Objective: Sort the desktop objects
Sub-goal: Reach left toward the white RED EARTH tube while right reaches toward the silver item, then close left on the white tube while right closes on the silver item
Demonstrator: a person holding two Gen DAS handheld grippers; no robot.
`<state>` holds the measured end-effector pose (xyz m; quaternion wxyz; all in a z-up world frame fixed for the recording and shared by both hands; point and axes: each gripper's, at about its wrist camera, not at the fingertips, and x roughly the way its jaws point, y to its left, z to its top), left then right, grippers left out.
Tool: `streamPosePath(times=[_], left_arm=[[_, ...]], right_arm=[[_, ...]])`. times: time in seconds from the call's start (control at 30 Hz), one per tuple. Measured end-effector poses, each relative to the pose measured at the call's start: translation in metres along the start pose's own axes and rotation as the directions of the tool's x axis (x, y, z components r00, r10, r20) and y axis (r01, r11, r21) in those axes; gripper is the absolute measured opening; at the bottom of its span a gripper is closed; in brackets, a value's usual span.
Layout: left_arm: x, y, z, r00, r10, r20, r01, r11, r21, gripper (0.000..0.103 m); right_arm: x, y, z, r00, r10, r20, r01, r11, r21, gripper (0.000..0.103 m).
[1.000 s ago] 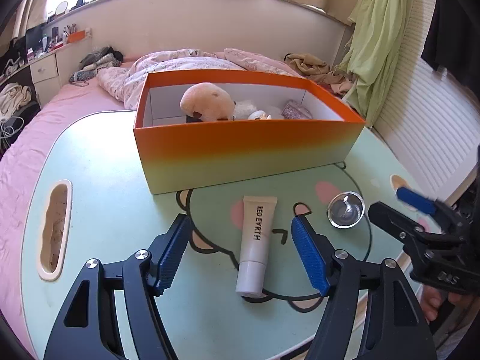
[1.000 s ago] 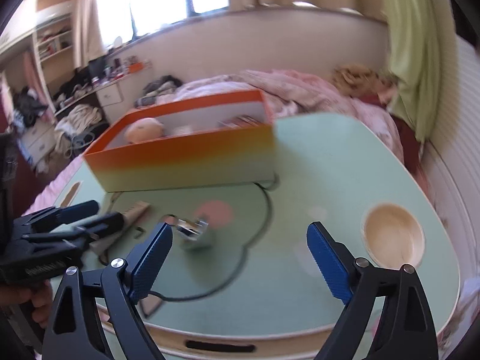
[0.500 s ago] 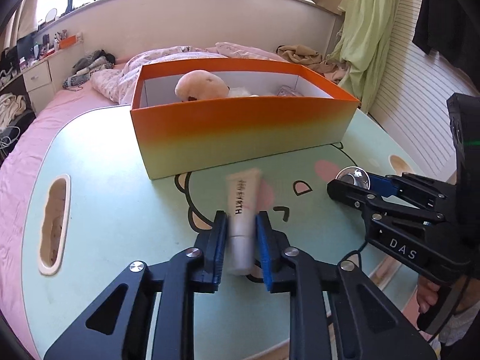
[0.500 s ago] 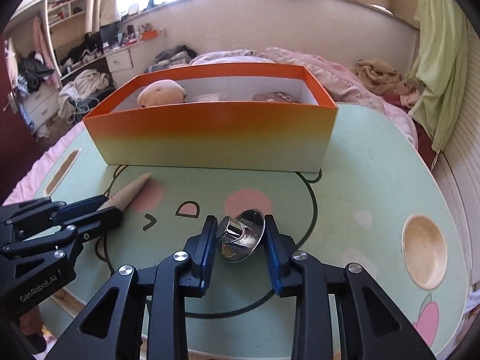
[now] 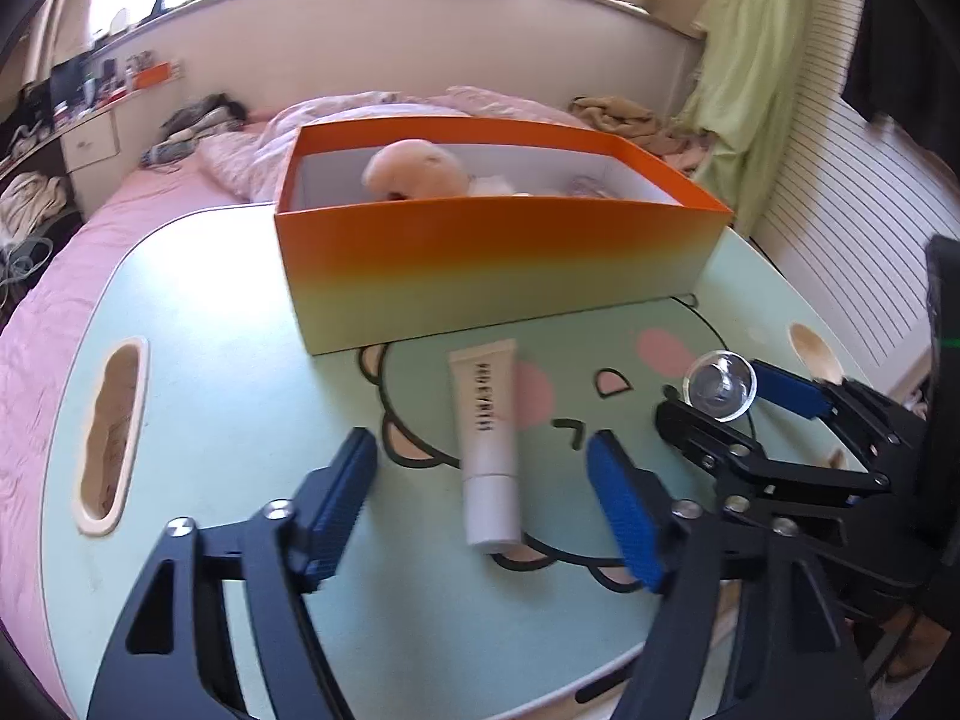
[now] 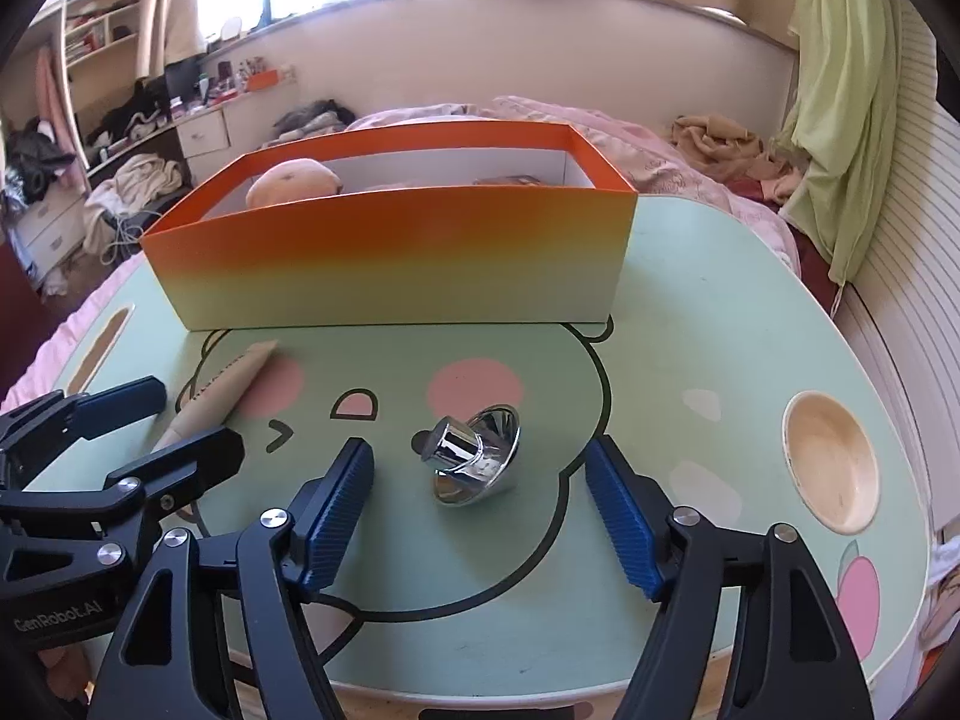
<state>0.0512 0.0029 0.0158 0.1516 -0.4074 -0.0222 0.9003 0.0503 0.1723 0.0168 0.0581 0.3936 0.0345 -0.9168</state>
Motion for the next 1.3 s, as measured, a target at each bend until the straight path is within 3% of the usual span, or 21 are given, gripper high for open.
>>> streamPosePath(times=[0.13, 0.33, 0.77, 1.07, 1.1, 1.13, 1.17, 1.2, 1.23, 1.27, 1.3], left_arm=[[0.0, 0.0, 0.0, 1.0, 0.008, 0.0, -0.008, 1.0, 0.002, 0.076], [0.001, 0.004, 0.0, 0.999, 0.044, -0.006, -0.044, 0.999, -0.02, 0.089], [-0.001, 0.005, -0.002, 0.997, 0.076, 0.007, -0.075, 0.995, -0.06, 0.093], [0.001, -0.002, 0.001, 0.998, 0.054, -0.032, -0.054, 0.999, 0.008, 0.093], [0.001, -0.003, 0.0, 0.998, 0.047, -0.032, -0.047, 0.999, 0.013, 0.091], [0.0, -0.005, 0.0, 0.998, 0.053, -0.03, -0.053, 0.998, 0.028, 0.081], [0.0, -0.008, 0.001, 0.998, 0.063, -0.029, -0.061, 0.997, 0.046, 0.059], [0.0, -0.011, 0.001, 0.997, 0.07, -0.027, -0.069, 0.996, 0.061, 0.047], [-0.001, -0.013, 0.001, 0.997, 0.068, -0.028, -0.066, 0.995, 0.073, 0.03], [-0.001, -0.015, 0.002, 0.998, 0.045, -0.033, -0.042, 0.996, 0.077, 0.024], [-0.001, -0.015, 0.002, 0.999, 0.018, -0.039, -0.015, 0.997, 0.073, 0.022]], right_arm=[[0.004, -0.004, 0.002, 1.0, -0.014, -0.017, 0.014, 1.0, 0.009, 0.085], [0.008, -0.01, 0.003, 0.999, -0.03, -0.038, 0.031, 0.999, 0.024, 0.103], [0.013, -0.018, 0.006, 0.995, -0.042, -0.089, 0.046, 0.998, 0.04, 0.103], [0.009, -0.007, 0.021, 0.992, -0.078, -0.095, 0.086, 0.993, 0.086, 0.103], [0.01, -0.006, 0.022, 0.992, -0.081, -0.094, 0.09, 0.992, 0.089, 0.103], [0.01, -0.005, 0.023, 0.992, -0.082, -0.093, 0.09, 0.992, 0.09, 0.103], [0.011, -0.003, 0.024, 0.993, -0.079, -0.09, 0.086, 0.993, 0.086, 0.103], [0.012, -0.001, 0.025, 0.993, -0.075, -0.087, 0.082, 0.993, 0.082, 0.103], [0.013, 0.001, 0.026, 0.994, -0.071, -0.084, 0.078, 0.994, 0.077, 0.098], [0.011, 0.006, 0.027, 0.996, -0.055, -0.074, 0.06, 0.996, 0.059, 0.092], [0.01, 0.011, 0.028, 0.997, -0.039, -0.064, 0.042, 0.998, 0.041, 0.075]])
